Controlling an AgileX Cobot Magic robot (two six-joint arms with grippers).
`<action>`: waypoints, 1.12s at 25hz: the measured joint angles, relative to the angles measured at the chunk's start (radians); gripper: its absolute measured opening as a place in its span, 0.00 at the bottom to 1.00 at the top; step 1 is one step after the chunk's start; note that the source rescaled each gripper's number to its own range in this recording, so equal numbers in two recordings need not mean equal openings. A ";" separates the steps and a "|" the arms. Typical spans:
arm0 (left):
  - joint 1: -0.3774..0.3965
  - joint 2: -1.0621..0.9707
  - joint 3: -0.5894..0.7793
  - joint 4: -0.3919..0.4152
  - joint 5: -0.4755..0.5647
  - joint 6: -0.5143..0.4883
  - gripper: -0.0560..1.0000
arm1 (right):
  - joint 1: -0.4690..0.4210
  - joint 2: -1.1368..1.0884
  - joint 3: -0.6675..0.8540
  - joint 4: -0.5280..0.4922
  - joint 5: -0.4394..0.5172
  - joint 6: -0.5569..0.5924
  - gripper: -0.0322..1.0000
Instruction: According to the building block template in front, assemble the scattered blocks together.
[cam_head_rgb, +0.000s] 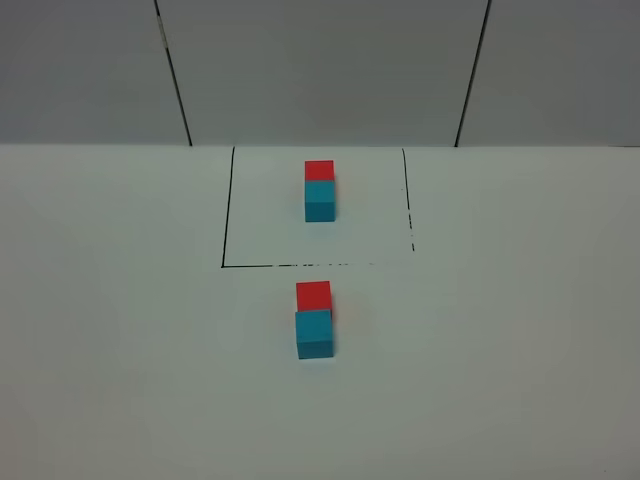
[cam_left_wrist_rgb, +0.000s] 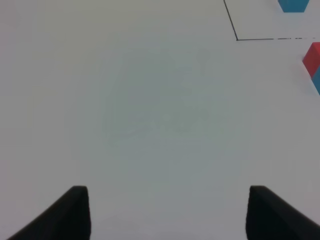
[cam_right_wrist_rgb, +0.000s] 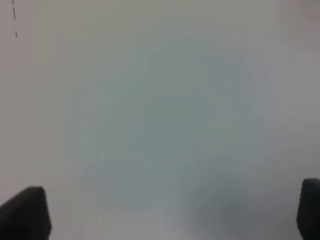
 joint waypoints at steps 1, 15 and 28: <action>0.000 0.000 0.000 0.000 0.000 0.000 0.43 | 0.000 -0.025 0.001 -0.002 0.001 -0.008 0.99; 0.000 0.000 0.000 0.000 0.000 0.000 0.43 | 0.000 -0.337 0.118 0.001 -0.030 -0.024 0.99; 0.000 0.000 0.000 0.000 0.000 0.000 0.43 | 0.000 -0.360 0.137 0.009 -0.039 -0.025 0.94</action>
